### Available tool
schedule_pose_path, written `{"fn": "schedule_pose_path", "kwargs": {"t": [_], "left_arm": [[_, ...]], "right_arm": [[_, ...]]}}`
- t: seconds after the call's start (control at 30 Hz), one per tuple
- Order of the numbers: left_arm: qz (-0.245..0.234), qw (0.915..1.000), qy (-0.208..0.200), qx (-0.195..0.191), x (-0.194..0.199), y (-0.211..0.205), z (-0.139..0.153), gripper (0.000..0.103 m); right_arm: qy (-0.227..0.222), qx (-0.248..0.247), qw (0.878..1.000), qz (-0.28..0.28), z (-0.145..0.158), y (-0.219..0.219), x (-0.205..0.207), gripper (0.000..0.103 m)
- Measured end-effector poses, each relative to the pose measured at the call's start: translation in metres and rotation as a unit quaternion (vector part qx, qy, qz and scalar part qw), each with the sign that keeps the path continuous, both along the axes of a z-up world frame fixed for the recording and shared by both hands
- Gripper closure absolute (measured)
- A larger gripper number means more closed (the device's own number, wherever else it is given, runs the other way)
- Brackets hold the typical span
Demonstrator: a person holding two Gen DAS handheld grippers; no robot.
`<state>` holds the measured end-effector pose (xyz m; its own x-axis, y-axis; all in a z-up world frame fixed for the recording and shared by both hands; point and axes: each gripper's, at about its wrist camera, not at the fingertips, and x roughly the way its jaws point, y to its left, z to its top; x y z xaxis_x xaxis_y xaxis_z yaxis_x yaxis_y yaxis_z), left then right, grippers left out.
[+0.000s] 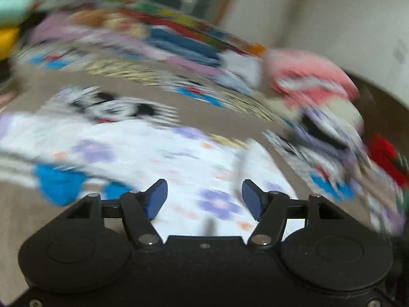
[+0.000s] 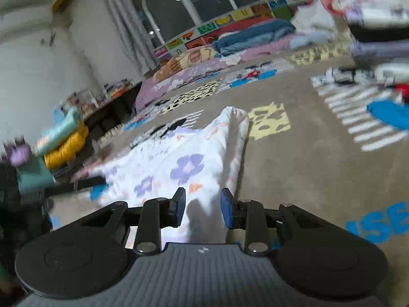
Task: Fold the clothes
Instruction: 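Grasp the lavender cuff end of the folded garment with the left tool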
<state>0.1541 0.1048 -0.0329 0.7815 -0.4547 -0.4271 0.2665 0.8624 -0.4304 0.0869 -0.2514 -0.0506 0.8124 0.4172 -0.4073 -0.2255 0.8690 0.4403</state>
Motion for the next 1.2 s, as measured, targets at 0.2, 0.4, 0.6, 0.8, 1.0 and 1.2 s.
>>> {"fn": "schedule_pose_path", "kwargs": {"t": [0.2, 0.4, 0.6, 0.8, 1.0, 1.2], "left_arm": [[0.145, 0.9817, 0.063, -0.105, 0.019, 0.080, -0.016, 0.039], [0.292, 0.9368, 0.084, -0.174, 0.018, 0.138, -0.035, 0.039], [0.303, 0.9234, 0.088, -0.219, 0.033, 0.161, -0.044, 0.039], [0.299, 0.9201, 0.081, -0.239, 0.058, 0.171, -0.049, 0.041], [0.272, 0.9305, 0.055, -0.239, 0.071, 0.166, -0.045, 0.087], [0.180, 0.9664, -0.059, -0.173, 0.053, 0.122, 0.004, 0.088]], "right_arm": [[-0.019, -0.028, 0.998, 0.048, 0.009, 0.039, -0.022, 0.070], [-0.012, -0.057, 0.990, 0.128, 0.001, 0.089, -0.034, 0.068], [0.002, -0.047, 0.986, 0.162, -0.002, 0.106, -0.041, 0.062], [0.013, -0.026, 0.984, 0.176, 0.000, 0.110, -0.043, 0.060], [0.018, 0.002, 0.987, 0.160, 0.003, 0.099, -0.038, 0.059], [0.025, 0.071, 0.988, 0.133, 0.005, 0.085, -0.028, 0.059]]}}
